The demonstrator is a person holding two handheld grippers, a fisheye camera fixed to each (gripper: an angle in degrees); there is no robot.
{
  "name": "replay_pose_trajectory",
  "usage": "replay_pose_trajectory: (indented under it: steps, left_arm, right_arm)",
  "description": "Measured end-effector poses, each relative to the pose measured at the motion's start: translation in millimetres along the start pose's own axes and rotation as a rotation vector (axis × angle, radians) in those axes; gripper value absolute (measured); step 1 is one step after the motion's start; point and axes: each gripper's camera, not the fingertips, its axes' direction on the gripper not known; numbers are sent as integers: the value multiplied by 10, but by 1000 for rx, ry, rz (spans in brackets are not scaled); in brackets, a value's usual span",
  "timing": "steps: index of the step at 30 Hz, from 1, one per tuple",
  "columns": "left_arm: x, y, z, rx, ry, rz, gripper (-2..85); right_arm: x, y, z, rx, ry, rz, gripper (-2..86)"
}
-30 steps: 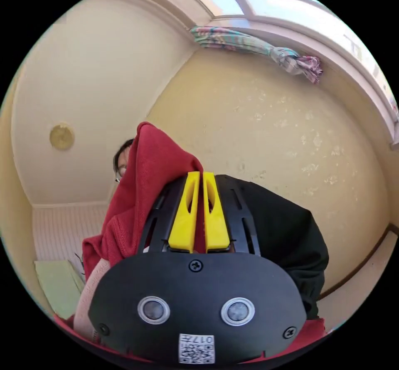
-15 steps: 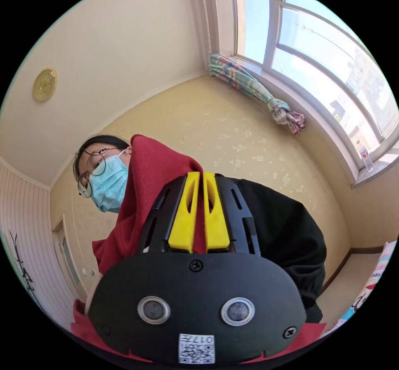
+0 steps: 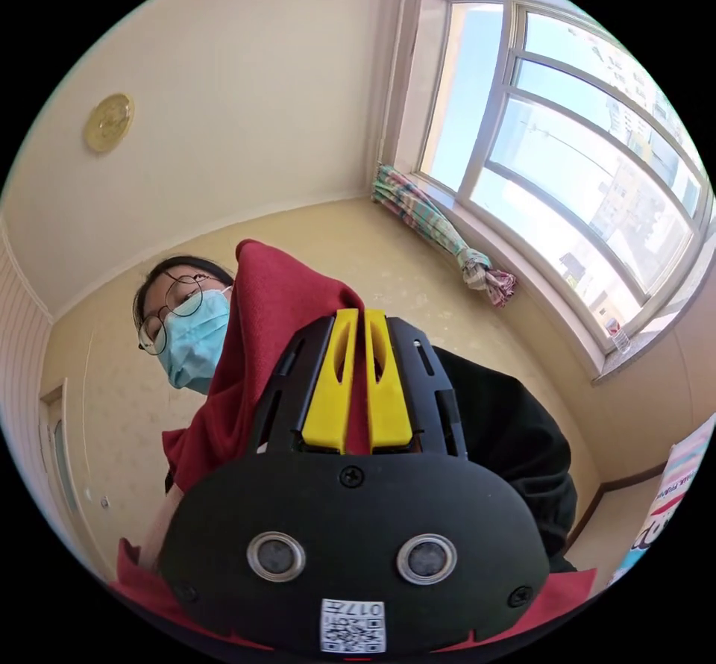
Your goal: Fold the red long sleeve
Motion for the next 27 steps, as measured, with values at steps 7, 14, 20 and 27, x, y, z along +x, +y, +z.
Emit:
replay_pose_trajectory:
  steps: [7, 14, 20, 27]
  left_arm:
    - [487, -192, -484, -196, -599, 41, 7]
    - [1042, -112, -1559, -148, -1777, -437, 57]
    - [1147, 241, -2286, 7, -1960, -600, 127]
    - [316, 548, -2623, -230, -2001, -757, 166]
  right_arm:
    - [-605, 34, -250, 168, 145, -84, 49]
    - [-1615, -593, -358, 349, 326, -350, 48]
    - [-1545, -1049, 366, 238, 537, -287, 48]
    - [-1551, -1481, 815, 282, 599, -321, 48]
